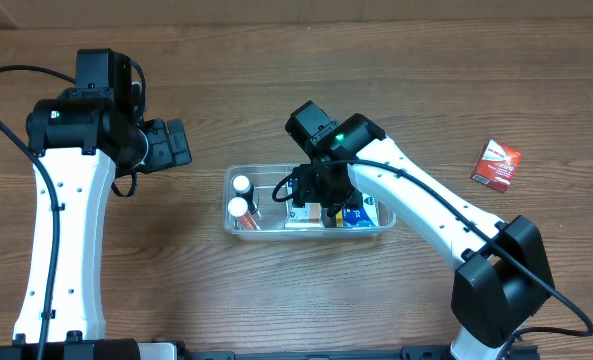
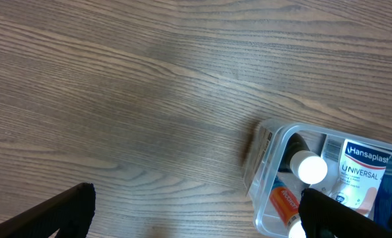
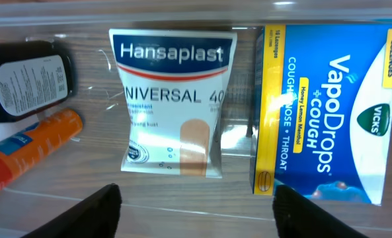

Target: Pack container

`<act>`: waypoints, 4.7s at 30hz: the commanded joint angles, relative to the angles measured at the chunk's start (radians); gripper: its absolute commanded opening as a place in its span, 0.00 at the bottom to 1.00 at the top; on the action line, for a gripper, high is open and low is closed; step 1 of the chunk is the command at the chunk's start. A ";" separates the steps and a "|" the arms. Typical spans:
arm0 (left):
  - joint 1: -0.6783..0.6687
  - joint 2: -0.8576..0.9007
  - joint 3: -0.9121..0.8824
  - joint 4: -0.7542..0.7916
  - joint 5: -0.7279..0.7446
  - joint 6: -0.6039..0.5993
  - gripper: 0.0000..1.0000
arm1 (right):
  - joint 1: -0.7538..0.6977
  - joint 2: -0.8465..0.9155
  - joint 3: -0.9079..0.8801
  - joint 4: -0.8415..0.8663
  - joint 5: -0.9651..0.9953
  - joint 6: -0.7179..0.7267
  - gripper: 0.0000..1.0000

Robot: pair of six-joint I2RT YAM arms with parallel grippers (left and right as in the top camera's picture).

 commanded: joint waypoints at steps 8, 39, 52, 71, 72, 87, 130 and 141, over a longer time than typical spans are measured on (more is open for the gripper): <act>0.003 -0.003 -0.006 0.000 0.001 0.019 1.00 | 0.003 -0.008 0.011 -0.097 0.120 0.079 0.08; 0.003 -0.003 -0.006 -0.012 0.001 0.019 1.00 | -0.127 -0.031 -0.114 0.030 0.079 -0.068 0.12; 0.003 -0.003 -0.006 -0.009 0.000 0.020 1.00 | 0.070 -0.075 -0.022 0.080 -0.024 -0.184 0.16; 0.003 -0.003 -0.006 -0.011 0.001 0.019 1.00 | 0.070 -0.089 -0.299 0.388 0.085 -0.196 0.23; 0.003 -0.003 -0.006 -0.011 0.000 0.019 1.00 | 0.070 -0.107 -0.235 0.352 0.086 -0.219 0.23; 0.003 -0.003 -0.006 -0.003 0.000 0.019 1.00 | 0.143 -0.009 -0.199 0.418 -0.083 -0.271 0.24; 0.003 -0.003 -0.006 0.004 0.001 0.027 1.00 | -0.839 -0.072 0.318 -0.148 0.118 -0.311 1.00; 0.003 -0.003 -0.006 0.008 0.001 0.027 1.00 | -1.007 0.267 0.287 -0.153 0.092 -0.403 1.00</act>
